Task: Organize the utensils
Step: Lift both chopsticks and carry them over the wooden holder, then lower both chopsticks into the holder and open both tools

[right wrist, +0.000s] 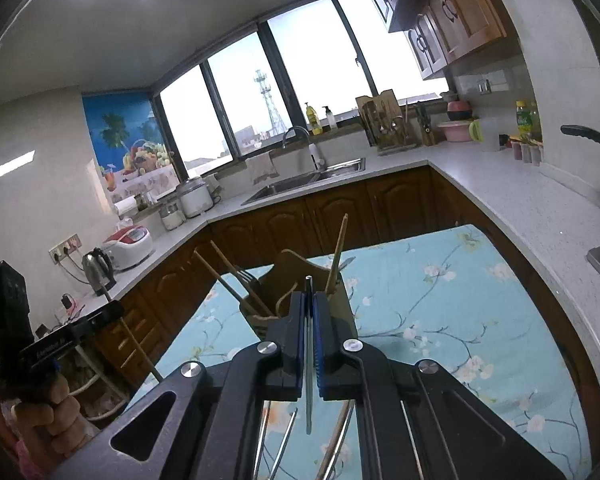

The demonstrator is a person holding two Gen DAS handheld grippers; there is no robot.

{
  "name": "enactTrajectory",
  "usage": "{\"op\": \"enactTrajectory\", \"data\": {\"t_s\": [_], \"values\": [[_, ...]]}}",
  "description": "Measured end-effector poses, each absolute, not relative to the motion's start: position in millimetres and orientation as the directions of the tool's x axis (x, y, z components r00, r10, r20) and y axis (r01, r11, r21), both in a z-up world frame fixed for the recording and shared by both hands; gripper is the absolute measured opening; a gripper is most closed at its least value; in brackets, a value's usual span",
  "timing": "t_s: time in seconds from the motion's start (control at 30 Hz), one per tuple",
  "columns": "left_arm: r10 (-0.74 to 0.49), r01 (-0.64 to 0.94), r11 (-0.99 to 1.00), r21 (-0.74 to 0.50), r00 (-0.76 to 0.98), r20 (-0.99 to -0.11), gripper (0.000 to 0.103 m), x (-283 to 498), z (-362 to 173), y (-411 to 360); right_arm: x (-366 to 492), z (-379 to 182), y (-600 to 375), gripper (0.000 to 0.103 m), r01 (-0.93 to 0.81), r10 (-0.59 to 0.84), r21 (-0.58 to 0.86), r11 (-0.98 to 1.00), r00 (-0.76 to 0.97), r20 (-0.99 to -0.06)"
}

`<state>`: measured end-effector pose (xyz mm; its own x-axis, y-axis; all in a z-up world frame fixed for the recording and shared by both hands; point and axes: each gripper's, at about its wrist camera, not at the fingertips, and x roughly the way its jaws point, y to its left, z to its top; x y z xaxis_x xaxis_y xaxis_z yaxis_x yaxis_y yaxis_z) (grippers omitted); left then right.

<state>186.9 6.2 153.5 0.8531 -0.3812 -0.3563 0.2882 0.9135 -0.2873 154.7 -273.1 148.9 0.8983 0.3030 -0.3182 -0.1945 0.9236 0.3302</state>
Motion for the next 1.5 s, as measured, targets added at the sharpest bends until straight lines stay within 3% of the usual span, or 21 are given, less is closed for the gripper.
{"op": "enactTrajectory", "data": {"t_s": [0.4,0.63,0.9,1.5], "values": [[-0.325,0.275,0.925,-0.262,0.93,-0.173,0.004,238.7,211.3,-0.8,192.2,204.2,-272.5,0.004,-0.206,0.27,0.302,0.931,0.945,-0.187],[-0.271,0.23,0.937,-0.262,0.954,-0.132,0.004,287.1,215.7,-16.8,227.0,217.4,-263.1,0.004,-0.192,0.237,0.267,0.944,0.96,-0.148],[-0.203,0.164,0.963,-0.212,0.963,-0.18,0.004,316.7,169.8,-36.3,262.2,180.8,-261.4,0.004,-0.16,0.216,0.274,0.949,0.958,-0.189],[-0.247,0.178,0.957,-0.228,0.913,-0.326,0.005,317.3,103.9,-37.0,289.5,114.2,-258.6,0.005,-0.138,0.258,0.336,0.932,0.902,-0.346]]}}
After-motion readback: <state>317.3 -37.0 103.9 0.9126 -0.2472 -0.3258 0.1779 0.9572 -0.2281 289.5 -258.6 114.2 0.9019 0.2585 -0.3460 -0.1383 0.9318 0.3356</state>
